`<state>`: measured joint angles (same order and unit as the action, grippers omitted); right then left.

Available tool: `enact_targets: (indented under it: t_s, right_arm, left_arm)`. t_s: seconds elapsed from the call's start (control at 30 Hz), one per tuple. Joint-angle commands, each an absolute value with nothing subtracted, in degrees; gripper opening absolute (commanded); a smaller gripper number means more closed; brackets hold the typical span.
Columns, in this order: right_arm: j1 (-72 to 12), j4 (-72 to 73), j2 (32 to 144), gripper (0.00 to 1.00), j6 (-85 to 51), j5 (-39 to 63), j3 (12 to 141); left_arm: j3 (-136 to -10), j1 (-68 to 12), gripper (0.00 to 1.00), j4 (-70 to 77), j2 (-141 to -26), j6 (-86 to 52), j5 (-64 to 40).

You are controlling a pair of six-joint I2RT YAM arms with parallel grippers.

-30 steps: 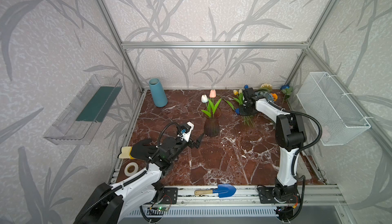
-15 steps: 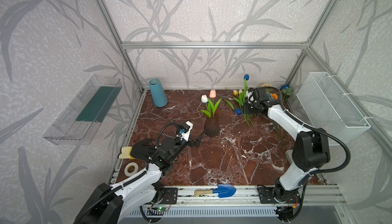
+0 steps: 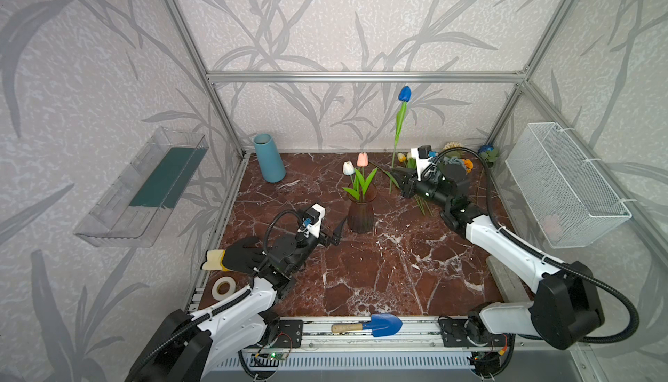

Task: Arrange flowers in a vase
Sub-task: Pick up the flower from the flowers, then place the flower in the vase.

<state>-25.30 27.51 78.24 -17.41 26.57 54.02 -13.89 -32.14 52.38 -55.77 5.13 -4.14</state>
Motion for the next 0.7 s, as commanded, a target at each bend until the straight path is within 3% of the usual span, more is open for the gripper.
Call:
enact_targets:
  t_s: [0.0,0.17,0.67]
  right_arm:
    - [-28.42,45.94,80.49,0.00,-19.33,30.13,55.01]
    - [-31.76,52.95,85.57,0.00,-19.25,29.49,56.66]
    - [-37.22,48.09,87.92,0.00,-2.42,18.94,50.81]
  left_arm:
    - [-14.84,-32.08,0.99,54.99,-56.16,5.10,-3.33]
    - [-15.03,-32.07,0.99,54.76,-56.07,5.36,-3.27]
    - [-13.80,-32.06,0.99,55.04,-56.37,5.71,-3.25]
